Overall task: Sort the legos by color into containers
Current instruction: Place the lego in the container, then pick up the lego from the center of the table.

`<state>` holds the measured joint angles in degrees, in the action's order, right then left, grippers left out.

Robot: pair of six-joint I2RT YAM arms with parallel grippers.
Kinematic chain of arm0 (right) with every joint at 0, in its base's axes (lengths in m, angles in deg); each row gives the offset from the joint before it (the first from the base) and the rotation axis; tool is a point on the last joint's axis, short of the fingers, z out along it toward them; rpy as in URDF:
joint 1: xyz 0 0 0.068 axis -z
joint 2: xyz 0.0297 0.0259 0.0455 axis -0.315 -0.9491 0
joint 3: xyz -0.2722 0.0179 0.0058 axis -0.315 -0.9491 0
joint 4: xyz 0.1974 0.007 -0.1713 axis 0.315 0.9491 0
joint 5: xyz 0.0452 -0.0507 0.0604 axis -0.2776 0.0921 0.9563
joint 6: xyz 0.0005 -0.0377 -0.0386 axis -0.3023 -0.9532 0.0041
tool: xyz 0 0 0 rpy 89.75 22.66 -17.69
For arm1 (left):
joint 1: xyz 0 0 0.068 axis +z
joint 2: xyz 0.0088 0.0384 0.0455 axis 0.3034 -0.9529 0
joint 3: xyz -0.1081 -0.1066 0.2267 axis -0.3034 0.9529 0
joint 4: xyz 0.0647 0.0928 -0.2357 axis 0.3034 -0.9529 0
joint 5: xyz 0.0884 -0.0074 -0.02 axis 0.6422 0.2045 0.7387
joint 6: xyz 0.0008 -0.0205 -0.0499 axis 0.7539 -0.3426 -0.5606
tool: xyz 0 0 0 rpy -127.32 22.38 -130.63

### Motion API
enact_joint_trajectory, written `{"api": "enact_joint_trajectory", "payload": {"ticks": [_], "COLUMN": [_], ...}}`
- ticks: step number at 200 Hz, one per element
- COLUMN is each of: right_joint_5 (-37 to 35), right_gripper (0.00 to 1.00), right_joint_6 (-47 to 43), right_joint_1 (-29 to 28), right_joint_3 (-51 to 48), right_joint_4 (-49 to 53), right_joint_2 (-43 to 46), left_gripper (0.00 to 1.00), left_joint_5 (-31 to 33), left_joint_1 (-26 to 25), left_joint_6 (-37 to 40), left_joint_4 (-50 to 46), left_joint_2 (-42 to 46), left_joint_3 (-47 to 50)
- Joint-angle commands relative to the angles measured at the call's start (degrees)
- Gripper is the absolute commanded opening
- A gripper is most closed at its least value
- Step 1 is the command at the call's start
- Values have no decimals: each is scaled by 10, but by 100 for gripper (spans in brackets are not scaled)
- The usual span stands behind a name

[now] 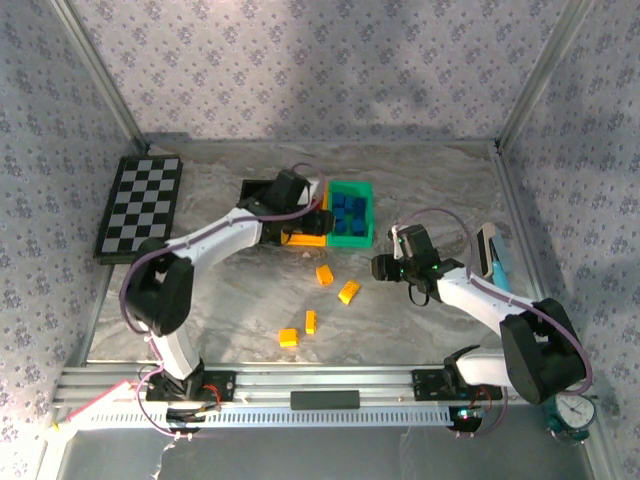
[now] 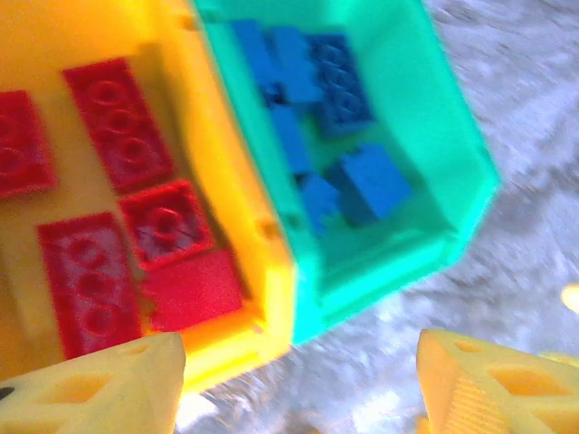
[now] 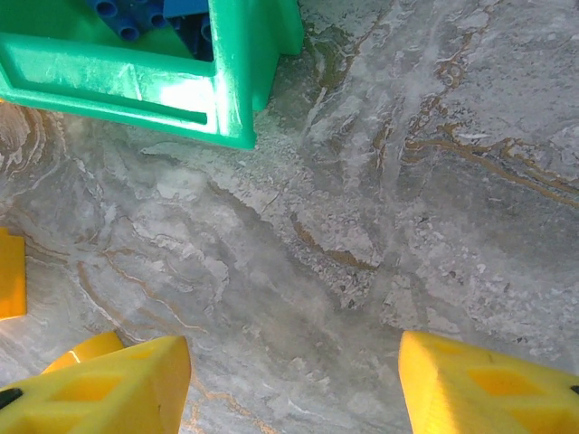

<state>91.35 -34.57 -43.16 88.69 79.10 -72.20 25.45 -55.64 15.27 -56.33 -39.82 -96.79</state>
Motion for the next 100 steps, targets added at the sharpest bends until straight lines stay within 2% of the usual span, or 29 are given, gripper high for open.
{"api": "enact_joint_trajectory", "payload": {"ticks": [1,51,100], "right_joint_5": [-14,-22,-28], "right_gripper": [64,64,64], "right_joint_6": [-4,-2,-2], "right_joint_1": [-2,-1,1], "right_joint_3": [11,10,10], "right_joint_4": [6,9,9], "right_joint_2": [-6,-6,-9], "left_gripper": [68,68,70], "left_joint_5": [30,41,17], "left_joint_1": [-42,-98,-112], "left_joint_6": [53,85,102], "left_joint_4": [-2,-12,-23], "left_joint_2": [36,90,101], "left_joint_3": [34,113,151]}}
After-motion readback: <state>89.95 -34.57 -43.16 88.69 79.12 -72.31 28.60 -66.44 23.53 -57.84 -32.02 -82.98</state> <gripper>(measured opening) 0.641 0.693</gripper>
